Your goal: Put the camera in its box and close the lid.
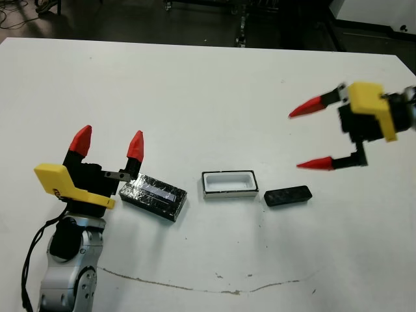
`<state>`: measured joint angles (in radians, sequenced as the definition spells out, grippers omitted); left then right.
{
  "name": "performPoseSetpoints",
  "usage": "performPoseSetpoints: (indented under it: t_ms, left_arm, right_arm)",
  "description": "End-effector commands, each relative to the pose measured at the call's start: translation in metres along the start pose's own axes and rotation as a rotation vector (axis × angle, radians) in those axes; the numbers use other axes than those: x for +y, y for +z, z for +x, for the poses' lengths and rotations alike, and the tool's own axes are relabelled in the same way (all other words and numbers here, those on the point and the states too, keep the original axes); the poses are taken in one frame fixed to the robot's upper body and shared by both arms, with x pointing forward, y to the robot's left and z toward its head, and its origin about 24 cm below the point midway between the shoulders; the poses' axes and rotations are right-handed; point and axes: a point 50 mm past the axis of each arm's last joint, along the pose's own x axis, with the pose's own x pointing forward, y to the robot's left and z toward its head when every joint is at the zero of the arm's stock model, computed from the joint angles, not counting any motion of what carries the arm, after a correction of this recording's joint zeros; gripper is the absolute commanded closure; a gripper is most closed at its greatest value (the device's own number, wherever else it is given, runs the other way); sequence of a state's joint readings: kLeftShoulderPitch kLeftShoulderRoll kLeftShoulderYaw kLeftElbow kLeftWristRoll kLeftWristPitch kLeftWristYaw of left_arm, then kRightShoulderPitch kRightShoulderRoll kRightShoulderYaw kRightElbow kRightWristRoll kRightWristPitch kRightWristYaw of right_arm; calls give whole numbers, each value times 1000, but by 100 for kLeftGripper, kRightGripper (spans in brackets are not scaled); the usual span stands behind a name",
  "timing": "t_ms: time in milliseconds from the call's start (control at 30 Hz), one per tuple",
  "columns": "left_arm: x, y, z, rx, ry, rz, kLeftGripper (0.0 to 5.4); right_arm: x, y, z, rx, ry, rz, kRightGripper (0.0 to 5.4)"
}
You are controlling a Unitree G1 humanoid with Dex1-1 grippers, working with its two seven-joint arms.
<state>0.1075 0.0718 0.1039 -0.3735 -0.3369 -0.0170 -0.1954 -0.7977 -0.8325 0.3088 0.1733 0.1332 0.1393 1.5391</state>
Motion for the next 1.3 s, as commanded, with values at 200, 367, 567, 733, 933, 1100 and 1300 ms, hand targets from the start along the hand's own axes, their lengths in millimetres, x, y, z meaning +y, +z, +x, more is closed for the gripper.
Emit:
performPoseSetpoints:
  t_ms: [200,367,567,733,933,1100,1300]
  left_arm:
    - [1,0,1,4,0,9,1]
    - [1,0,0,11,0,0,1]
    - [1,0,0,8,5,8,1]
    - [1,0,-1,8,8,10,1]
    - [1,0,-1,9,6,7,1]
    - [1,0,-1,10,-3,5,1]
    - [1,-1,-1,15,-10,-7,1]
  right_arm:
    - [-1,-9,19,56,139,44,0]
    - [1,-19,29,76,179,85,0]
    - [3,-27,38,68,218,128,0]
    - [7,-33,46,51,236,127,0]
    - [11,-38,50,70,258,124,0]
    - [16,-39,52,67,268,103,0]
    - [19,-41,55,60,271,115,0]
